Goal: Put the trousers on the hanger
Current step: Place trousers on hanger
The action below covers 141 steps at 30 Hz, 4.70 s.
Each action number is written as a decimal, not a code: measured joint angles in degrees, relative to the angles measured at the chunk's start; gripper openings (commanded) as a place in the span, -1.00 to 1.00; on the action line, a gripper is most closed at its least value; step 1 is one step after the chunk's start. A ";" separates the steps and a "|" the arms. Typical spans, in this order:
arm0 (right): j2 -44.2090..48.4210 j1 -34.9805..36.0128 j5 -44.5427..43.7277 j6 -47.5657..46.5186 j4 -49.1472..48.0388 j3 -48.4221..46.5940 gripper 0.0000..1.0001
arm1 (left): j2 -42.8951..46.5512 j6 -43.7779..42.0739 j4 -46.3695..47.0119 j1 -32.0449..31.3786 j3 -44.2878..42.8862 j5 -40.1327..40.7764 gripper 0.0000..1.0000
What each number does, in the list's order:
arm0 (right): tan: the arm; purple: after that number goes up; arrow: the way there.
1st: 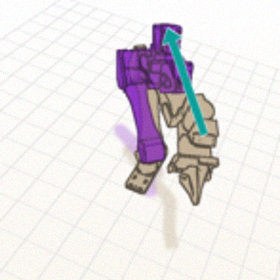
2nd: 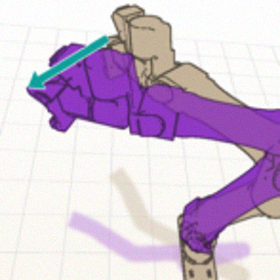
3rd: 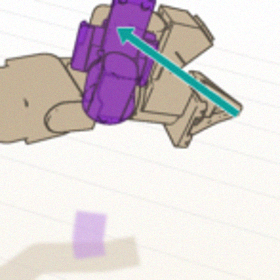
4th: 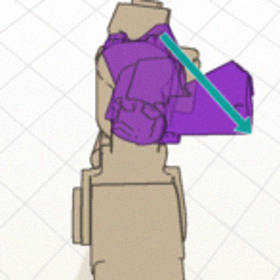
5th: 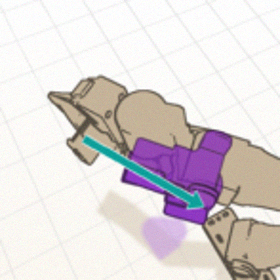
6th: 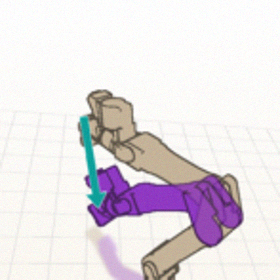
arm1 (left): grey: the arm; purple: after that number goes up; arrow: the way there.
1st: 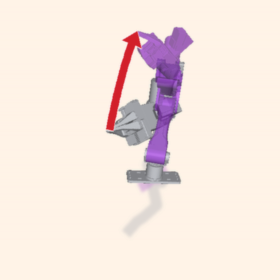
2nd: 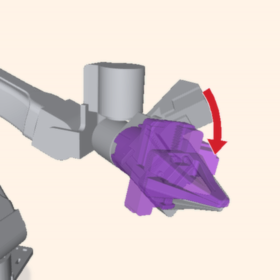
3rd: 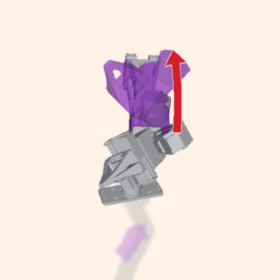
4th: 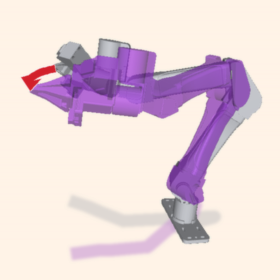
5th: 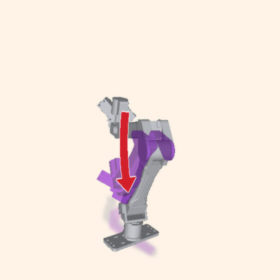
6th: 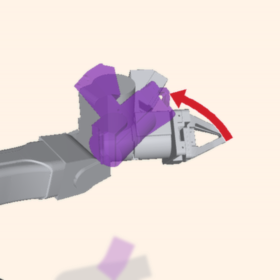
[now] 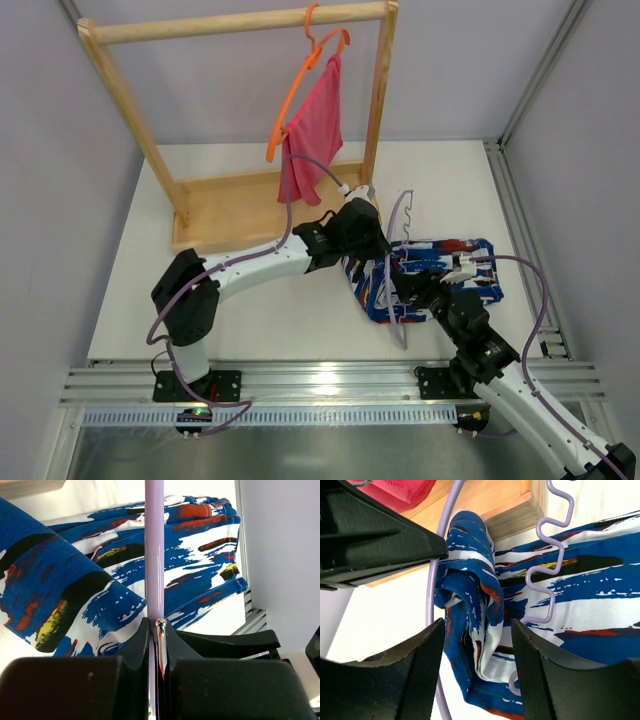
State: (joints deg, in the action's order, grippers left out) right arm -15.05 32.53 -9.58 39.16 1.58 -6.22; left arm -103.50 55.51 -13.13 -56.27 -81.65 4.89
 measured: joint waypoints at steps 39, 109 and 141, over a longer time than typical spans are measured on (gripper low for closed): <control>-24.74 -0.02 1.60 -9.14 -11.37 -5.27 -0.70 | 0.09 0.46 -0.85 0.26 0.17 0.09 -0.99; -48.78 -20.04 40.04 -19.50 16.02 -32.63 0.24 | 1.88 2.80 -3.30 0.42 4.22 2.12 -1.00; -52.50 -20.74 37.27 -21.27 21.42 -36.04 -0.71 | 1.86 2.89 -3.41 0.68 4.09 1.99 -0.99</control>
State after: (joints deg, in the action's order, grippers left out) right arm -67.55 11.79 27.68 17.89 23.00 -42.26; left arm -101.65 58.39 -16.53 -55.59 -77.56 6.87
